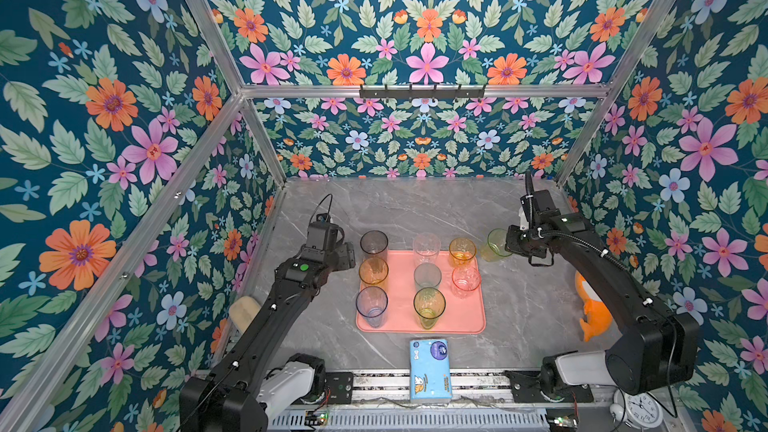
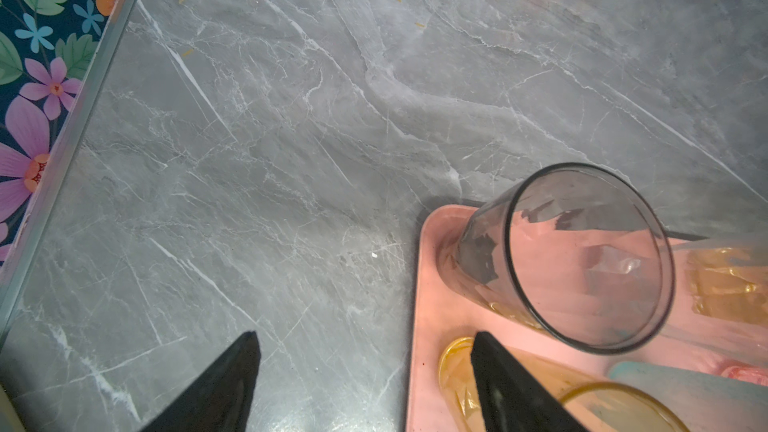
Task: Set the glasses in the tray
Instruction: 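Carry the green cup with the right gripper to the tray's near corner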
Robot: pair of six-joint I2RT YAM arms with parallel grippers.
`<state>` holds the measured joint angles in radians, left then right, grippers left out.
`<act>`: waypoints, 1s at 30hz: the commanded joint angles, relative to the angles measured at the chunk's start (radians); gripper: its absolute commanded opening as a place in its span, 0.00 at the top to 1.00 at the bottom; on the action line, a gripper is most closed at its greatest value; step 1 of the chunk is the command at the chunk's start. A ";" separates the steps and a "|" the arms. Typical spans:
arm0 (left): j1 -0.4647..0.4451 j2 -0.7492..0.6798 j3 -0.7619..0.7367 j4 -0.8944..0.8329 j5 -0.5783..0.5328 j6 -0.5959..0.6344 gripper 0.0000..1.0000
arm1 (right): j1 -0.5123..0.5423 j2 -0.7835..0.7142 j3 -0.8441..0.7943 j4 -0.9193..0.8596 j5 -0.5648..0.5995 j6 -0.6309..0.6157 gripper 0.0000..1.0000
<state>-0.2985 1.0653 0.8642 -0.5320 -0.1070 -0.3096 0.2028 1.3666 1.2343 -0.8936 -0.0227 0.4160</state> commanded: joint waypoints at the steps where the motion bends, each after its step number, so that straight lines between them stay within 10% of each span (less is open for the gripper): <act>1: 0.000 -0.002 -0.002 0.011 0.003 -0.001 0.17 | 0.011 -0.022 -0.017 -0.054 -0.001 0.010 1.00; 30: -0.002 -0.002 0.004 0.004 0.001 0.008 0.17 | 0.162 -0.306 -0.203 -0.209 0.033 0.131 1.00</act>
<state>-0.3016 1.0683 0.8619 -0.5320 -0.1043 -0.3092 0.3485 1.0725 1.0325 -1.0649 -0.0151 0.5163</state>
